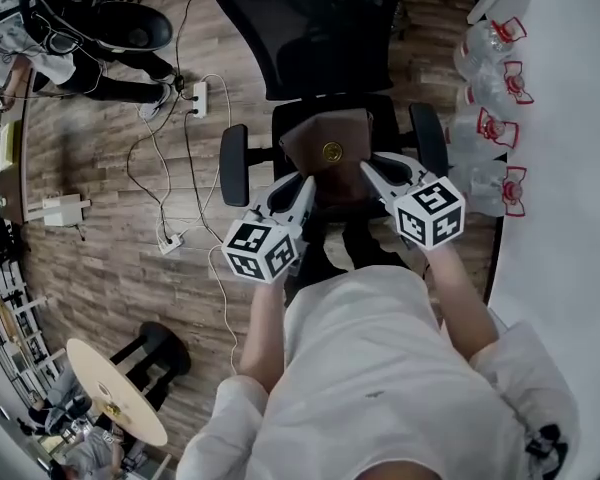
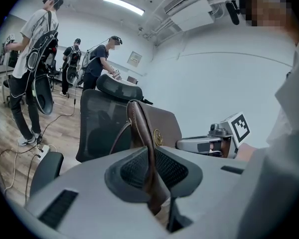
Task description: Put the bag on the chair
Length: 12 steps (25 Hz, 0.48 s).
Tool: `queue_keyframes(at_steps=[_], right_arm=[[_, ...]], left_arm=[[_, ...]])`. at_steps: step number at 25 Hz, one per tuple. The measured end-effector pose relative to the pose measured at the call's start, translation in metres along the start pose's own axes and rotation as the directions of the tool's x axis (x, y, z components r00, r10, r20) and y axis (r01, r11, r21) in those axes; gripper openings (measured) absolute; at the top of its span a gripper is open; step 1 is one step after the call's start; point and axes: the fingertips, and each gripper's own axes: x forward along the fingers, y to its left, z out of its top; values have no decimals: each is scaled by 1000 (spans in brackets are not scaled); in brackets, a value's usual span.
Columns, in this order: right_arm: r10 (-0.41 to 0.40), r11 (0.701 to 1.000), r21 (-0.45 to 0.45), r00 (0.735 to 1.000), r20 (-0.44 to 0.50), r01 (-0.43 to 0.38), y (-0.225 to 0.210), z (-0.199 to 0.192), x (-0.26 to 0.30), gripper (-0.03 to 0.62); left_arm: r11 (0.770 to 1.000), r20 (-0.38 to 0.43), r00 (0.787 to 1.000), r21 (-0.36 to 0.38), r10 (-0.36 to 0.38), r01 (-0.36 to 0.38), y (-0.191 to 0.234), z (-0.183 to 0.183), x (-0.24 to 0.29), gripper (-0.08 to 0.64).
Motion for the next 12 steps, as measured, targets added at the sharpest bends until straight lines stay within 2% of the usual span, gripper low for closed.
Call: queue_keyframes(at_steps=[12], right_arm=[[-68, 998, 5, 998, 11, 68, -18, 17, 25, 58]], left_arm=[[999, -9, 999, 22, -44, 44, 28, 18, 25, 34]])
